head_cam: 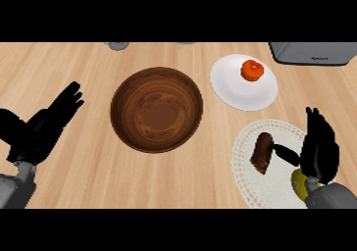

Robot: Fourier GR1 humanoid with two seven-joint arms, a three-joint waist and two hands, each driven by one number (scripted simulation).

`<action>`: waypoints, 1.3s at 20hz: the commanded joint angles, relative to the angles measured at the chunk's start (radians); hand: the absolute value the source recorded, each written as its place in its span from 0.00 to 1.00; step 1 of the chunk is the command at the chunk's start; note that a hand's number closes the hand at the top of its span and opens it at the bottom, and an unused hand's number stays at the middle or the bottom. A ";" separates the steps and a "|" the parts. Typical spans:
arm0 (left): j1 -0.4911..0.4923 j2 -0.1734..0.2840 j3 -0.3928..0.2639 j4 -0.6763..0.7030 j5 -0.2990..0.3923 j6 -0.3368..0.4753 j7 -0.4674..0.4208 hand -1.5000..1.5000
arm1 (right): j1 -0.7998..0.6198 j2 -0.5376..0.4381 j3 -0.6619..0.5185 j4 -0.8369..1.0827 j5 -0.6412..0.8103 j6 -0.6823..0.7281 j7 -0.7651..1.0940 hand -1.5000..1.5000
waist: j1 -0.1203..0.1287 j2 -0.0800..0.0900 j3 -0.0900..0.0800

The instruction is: Pick the sweet potato from the placemat and place it in the bowl

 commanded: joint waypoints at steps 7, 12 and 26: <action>-0.057 -0.009 -0.005 0.012 0.013 -0.022 0.036 0.50 | -0.257 0.144 0.071 0.057 0.172 0.541 0.548 0.00 | 0.047 0.014 0.025; -0.055 -0.018 -0.012 0.046 -0.005 -0.031 0.013 0.50 | -0.405 0.292 0.076 0.120 0.204 0.791 0.774 0.00 | 0.043 0.015 0.029; -0.073 -0.049 0.009 0.081 -0.013 -0.017 0.017 0.50 | -0.643 0.488 -0.155 0.393 0.278 1.025 0.850 0.00 | -0.001 0.009 0.034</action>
